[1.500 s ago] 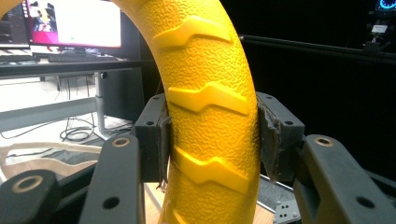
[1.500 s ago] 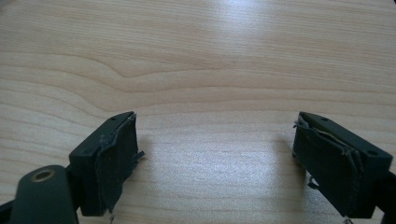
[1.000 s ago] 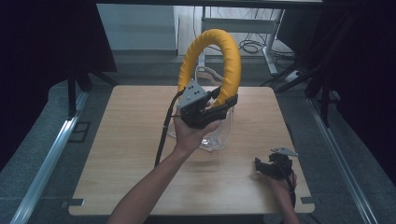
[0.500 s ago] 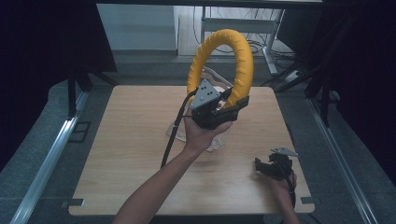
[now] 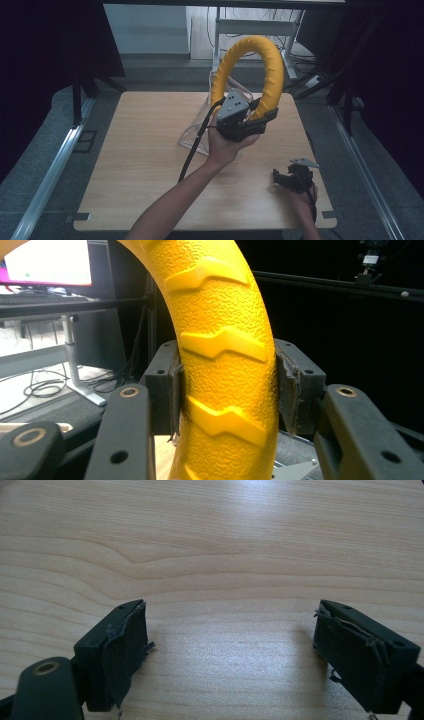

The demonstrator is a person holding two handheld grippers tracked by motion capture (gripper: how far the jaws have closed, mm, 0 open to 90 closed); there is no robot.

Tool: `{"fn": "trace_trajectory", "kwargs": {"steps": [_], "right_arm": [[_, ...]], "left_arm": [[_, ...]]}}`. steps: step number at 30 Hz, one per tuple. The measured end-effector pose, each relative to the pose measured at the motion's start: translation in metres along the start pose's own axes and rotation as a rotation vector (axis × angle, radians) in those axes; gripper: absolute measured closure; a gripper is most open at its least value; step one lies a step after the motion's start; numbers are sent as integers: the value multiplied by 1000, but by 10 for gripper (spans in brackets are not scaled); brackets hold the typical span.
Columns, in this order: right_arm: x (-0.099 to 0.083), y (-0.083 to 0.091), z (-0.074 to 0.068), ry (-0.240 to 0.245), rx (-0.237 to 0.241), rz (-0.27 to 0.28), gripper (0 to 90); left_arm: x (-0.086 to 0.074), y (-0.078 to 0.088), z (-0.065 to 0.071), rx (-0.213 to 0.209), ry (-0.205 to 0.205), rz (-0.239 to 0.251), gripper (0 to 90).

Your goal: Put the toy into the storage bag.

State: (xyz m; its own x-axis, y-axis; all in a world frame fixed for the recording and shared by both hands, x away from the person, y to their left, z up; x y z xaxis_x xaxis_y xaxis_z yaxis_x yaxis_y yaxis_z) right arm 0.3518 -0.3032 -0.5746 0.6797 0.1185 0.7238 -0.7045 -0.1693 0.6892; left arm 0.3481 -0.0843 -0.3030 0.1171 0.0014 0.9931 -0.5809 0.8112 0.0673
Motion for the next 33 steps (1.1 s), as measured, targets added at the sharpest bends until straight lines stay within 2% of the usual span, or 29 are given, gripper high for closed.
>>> {"fn": "trace_trajectory", "kwargs": {"steps": [3, 6, 10, 11, 12, 14, 19, 23, 25, 27, 29, 33], "right_arm": [[0, 0, 0, -1, 0, -1, 142], [0, 0, 0, -2, 0, -1, 143], [0, 0, 0, 1, 0, 1, 143], [0, 0, 0, 3, -2, 2, 143], [0, 0, 0, 3, -2, 2, 142], [0, 0, 0, 3, -2, 2, 142], [0, 0, 0, -2, -1, 0, 143], [0, 0, 0, -3, -1, 0, 143], [0, 0, 0, -2, -1, 0, 143], [0, 0, 0, -4, 0, 0, 143], [0, 0, 0, -4, 0, 0, 143], [0, 0, 0, -3, 1, -1, 143]], "left_arm": [[-3, -3, 1, -27, 38, -11, 512], [-7, -6, -1, -27, 45, -21, 511], [-16, -9, -8, -2, 36, -46, 511], [-20, -10, -13, 13, 53, -47, 511], [-20, -10, -13, 13, 53, -47, 511], [-24, -10, -22, 35, 65, -55, 511], [-32, -10, -32, 55, 83, -66, 511], [-44, -11, -45, 76, 105, -94, 511], [-46, -12, -47, 79, 111, -95, 511], [-51, -13, -51, 84, 134, -96, 511], [-57, -13, -58, 96, 136, -117, 510], [-62, -13, -63, 110, 146, -122, 510]]}}
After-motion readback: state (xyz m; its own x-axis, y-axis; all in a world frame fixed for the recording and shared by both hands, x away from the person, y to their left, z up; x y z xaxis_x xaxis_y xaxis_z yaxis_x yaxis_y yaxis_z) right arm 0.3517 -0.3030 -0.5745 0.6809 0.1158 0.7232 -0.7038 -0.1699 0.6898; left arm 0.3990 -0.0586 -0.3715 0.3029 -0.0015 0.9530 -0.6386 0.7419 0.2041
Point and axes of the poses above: each handheld gripper's, and its own axes: y roughly backward along the jaws, x roughly out of its top, z roughly to its right, the point moved 5 cm from there along -y, roughly forward along the jaws, and after that the axes turned 3 degrees about x, right-handed, at the moved point
